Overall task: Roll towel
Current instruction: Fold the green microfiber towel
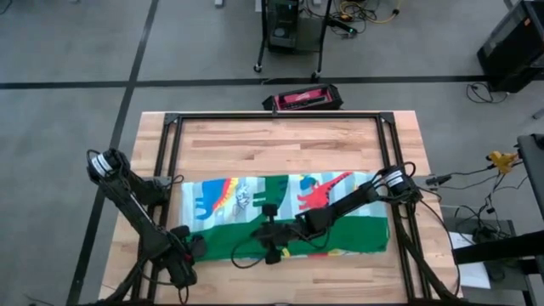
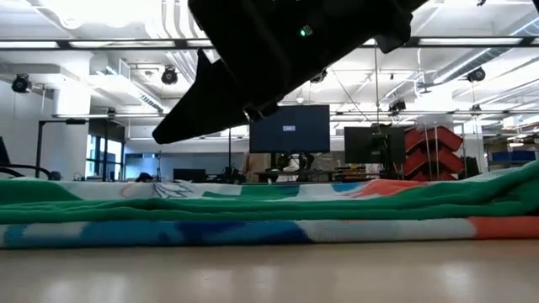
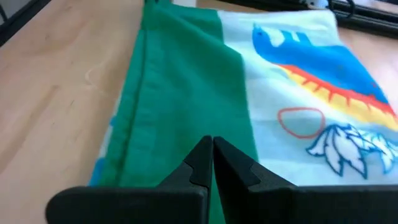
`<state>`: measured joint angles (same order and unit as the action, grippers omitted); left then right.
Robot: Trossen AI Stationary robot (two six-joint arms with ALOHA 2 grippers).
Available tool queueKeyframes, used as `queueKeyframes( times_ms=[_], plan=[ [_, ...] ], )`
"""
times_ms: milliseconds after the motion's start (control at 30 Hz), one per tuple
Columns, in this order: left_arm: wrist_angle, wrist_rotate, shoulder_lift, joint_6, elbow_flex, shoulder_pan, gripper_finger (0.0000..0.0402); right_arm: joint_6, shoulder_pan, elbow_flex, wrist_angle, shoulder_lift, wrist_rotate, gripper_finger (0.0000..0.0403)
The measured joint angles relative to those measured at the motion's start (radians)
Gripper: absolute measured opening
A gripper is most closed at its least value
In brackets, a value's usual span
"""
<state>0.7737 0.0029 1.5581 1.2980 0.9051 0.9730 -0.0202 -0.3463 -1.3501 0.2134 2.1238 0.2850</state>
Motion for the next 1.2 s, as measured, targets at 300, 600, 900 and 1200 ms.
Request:
queueKeyframes(
  times_ms=[300,600,900,1200],
  plan=[
    [0.003,0.081,-0.006,0.133,-0.029,0.000,0.0073,-0.033,-0.007,0.000,0.017,0.058,-0.058,0.0000],
    [0.148,-0.046,-0.088,0.138,-0.045,-0.001,0.0166,-0.040,-0.027,0.001,0.017,0.058,-0.058,0.0000],
    [0.258,-0.395,-0.224,0.288,-0.173,-0.049,0.0173,-0.041,-0.028,0.002,0.031,0.067,-0.057,0.0000],
    [0.057,-0.330,-0.220,0.291,-0.377,-0.226,0.0147,-0.056,-0.029,-0.002,0.038,0.098,-0.084,0.0000]
  ],
)
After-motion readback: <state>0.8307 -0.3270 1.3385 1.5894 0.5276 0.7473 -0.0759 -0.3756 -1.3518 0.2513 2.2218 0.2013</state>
